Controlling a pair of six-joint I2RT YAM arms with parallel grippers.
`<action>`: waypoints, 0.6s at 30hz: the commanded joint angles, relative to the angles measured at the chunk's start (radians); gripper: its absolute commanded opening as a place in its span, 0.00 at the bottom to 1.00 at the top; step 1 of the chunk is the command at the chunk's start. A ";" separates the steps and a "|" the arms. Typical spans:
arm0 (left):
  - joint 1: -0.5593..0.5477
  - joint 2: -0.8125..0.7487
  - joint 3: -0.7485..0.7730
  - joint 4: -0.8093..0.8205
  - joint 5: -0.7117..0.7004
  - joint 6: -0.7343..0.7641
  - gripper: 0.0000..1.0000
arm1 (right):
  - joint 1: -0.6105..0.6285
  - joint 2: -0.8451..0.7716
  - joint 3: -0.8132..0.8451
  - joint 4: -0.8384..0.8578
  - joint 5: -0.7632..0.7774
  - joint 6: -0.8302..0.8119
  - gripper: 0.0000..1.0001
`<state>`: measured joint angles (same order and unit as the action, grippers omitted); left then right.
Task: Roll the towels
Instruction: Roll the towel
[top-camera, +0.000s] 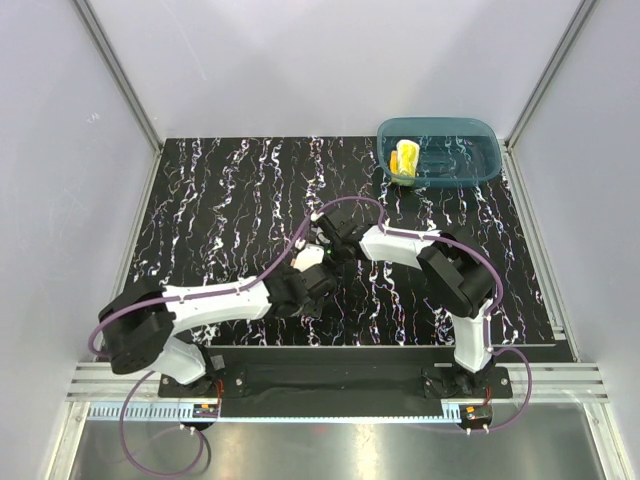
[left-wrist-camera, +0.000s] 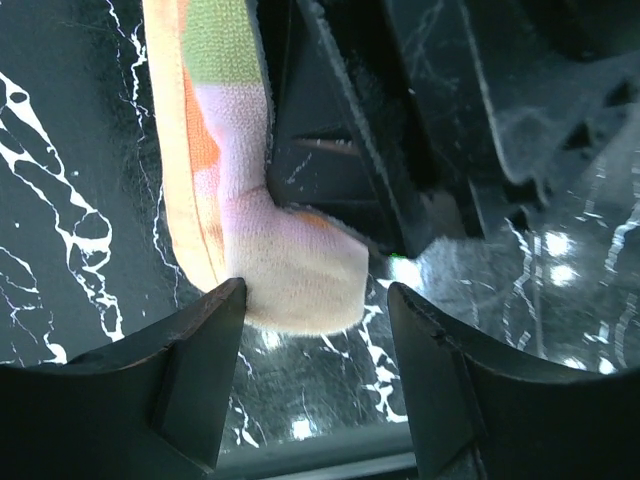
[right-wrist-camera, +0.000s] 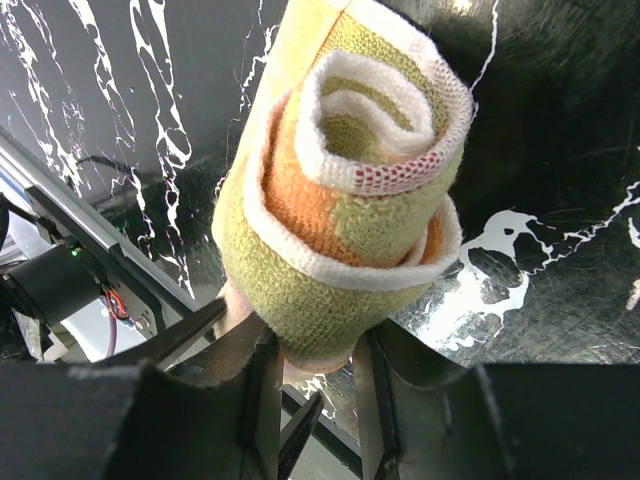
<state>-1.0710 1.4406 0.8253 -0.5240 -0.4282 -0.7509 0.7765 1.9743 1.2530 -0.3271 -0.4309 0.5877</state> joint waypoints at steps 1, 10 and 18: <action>-0.007 0.059 0.032 0.024 -0.056 0.002 0.64 | 0.014 0.051 -0.010 -0.116 0.107 -0.054 0.24; -0.030 0.136 -0.017 0.074 -0.030 -0.033 0.64 | 0.014 0.061 0.011 -0.135 0.090 -0.068 0.24; -0.070 0.196 0.004 0.081 -0.047 -0.030 0.66 | 0.014 0.081 0.016 -0.142 0.084 -0.068 0.24</action>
<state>-1.1149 1.5761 0.8200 -0.4805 -0.5171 -0.7937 0.7750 1.9930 1.2850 -0.3710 -0.4393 0.5713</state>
